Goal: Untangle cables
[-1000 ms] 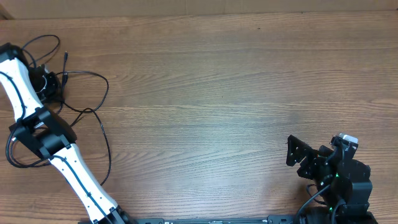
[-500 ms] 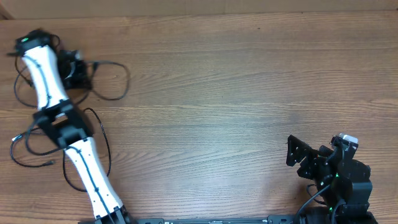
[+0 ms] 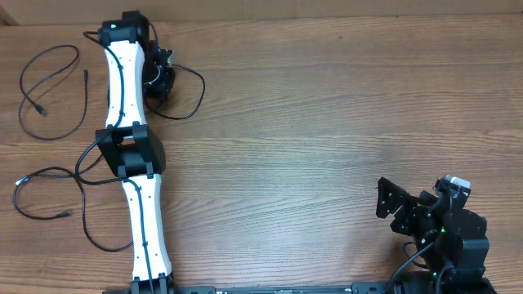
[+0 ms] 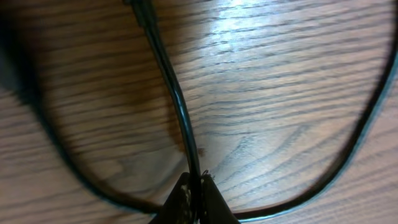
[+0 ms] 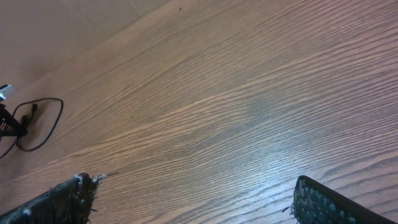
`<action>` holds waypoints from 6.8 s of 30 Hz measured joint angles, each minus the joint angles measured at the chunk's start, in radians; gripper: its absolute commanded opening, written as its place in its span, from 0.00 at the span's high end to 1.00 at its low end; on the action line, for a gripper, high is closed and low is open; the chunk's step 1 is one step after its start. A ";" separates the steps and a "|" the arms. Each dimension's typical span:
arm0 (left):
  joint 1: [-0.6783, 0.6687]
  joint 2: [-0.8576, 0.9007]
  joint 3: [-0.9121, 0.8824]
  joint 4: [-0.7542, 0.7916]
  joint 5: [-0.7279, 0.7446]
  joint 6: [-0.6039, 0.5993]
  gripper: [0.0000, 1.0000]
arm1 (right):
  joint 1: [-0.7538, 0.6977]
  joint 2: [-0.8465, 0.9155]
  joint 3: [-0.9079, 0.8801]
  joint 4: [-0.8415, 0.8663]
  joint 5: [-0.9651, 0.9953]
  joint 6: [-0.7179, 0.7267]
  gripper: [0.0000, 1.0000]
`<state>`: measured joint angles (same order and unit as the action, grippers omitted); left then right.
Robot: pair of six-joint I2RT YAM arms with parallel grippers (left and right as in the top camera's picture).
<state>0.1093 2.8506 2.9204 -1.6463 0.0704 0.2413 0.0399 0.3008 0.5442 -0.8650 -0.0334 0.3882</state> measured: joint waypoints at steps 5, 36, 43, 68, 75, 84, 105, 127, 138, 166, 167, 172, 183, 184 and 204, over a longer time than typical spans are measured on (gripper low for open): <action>0.002 0.000 0.000 -0.010 -0.056 -0.046 0.16 | 0.000 0.000 0.000 0.000 0.000 0.000 0.00; -0.074 -0.768 -0.228 -0.038 0.049 -0.127 0.00 | 0.000 0.065 0.122 -0.026 -0.082 0.001 0.00; -0.200 -0.865 -0.556 -0.041 0.022 -0.177 0.00 | 0.000 0.296 0.337 -0.140 -0.108 -0.029 0.00; -0.649 -0.983 -0.801 0.151 0.011 -0.423 0.00 | 0.000 0.772 0.606 -0.295 -0.119 -0.146 0.00; -0.650 -0.983 -0.801 0.151 0.011 -0.426 0.00 | 0.000 0.790 0.606 -0.295 -0.119 -0.147 0.00; -0.650 -0.983 -0.801 0.151 0.011 -0.427 0.00 | 0.000 0.816 0.606 -0.295 -0.119 -0.150 0.00; -0.650 -0.983 -0.801 0.151 0.011 -0.427 0.00 | 0.000 0.822 0.606 -0.295 -0.119 -0.150 0.00; -0.649 -0.983 -0.801 0.134 0.010 -0.427 0.00 | 0.000 0.822 0.606 -0.295 -0.119 -0.150 0.00; -0.638 -1.028 -0.809 0.328 -0.030 -0.426 0.00 | 0.000 0.822 0.606 -0.295 -0.119 -0.150 0.00; -0.637 -1.658 -1.535 1.247 -0.037 -0.365 0.01 | 0.000 0.822 0.606 -0.296 -0.119 -0.150 0.00; -0.627 -1.695 -1.598 1.307 -0.037 -0.365 0.00 | 0.000 0.822 0.606 -0.296 -0.119 -0.150 0.00; -0.560 -1.866 -1.899 1.614 -0.018 -0.365 0.00 | 0.000 0.822 0.606 -0.296 -0.119 -0.150 0.00; -0.411 -2.234 -2.457 2.030 0.023 -0.365 0.00 | 0.000 0.822 0.606 -0.296 -0.119 -0.150 0.00; -0.399 -2.262 -2.494 2.045 0.024 -0.365 0.00 | 0.000 0.822 0.606 -0.296 -0.119 -0.150 0.00; -0.172 -2.769 -2.910 1.916 0.023 -0.447 0.00 | 0.000 0.822 0.606 -0.296 -0.119 -0.150 0.00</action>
<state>-0.0624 0.0818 0.0101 0.2695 0.0933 -0.2054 0.0399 1.1233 1.1500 -1.1610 -0.1524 0.2382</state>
